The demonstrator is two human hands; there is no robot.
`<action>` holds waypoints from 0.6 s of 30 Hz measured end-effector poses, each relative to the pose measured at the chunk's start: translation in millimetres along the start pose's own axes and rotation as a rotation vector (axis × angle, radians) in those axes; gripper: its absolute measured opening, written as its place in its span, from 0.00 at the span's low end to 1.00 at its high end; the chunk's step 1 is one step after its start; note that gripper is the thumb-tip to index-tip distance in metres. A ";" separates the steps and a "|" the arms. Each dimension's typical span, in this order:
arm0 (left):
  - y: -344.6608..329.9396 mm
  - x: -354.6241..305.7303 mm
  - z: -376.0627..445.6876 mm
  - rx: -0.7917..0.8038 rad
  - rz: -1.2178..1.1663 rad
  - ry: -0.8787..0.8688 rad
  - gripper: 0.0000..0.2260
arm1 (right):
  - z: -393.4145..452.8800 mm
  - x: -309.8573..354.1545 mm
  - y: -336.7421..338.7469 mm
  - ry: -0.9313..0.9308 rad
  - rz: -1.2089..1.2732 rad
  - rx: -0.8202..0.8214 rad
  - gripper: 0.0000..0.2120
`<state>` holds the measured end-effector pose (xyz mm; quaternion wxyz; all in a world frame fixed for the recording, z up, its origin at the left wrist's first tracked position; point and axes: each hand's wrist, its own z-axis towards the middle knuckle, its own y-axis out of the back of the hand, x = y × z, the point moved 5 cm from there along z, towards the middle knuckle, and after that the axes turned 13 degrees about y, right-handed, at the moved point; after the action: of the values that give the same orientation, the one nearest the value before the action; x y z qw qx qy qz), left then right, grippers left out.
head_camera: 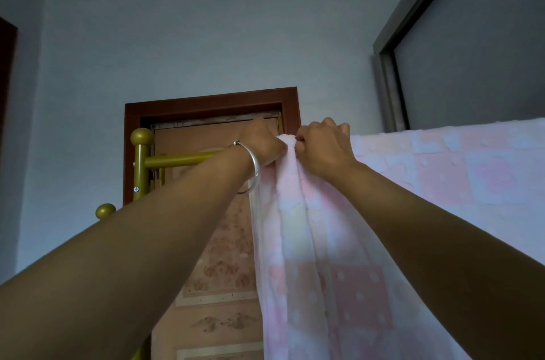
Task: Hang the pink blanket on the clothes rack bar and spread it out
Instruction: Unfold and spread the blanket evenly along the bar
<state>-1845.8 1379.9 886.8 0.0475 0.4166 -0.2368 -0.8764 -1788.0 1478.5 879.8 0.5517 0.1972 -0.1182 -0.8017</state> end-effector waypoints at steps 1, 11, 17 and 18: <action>2.5 1.1 0.4 -0.001 -0.036 0.024 0.05 | 0.7 0.6 -0.8 0.004 -0.005 0.001 0.15; 9.5 6.5 2.8 -0.313 0.672 -0.225 0.10 | -0.6 1.0 -8.0 0.023 -0.001 -0.051 0.16; 31.2 2.7 11.5 -0.422 0.698 -0.252 0.10 | -0.7 -1.6 -10.6 0.024 -0.004 -0.068 0.17; 43.0 7.5 16.3 -0.464 0.687 -0.220 0.11 | -0.9 -2.0 -11.1 0.023 -0.006 -0.073 0.16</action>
<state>-1867.9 1346.0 909.8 0.4038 0.1958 -0.1619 -0.8789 -1796.2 1484.4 874.9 0.5576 0.1863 -0.0821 -0.8047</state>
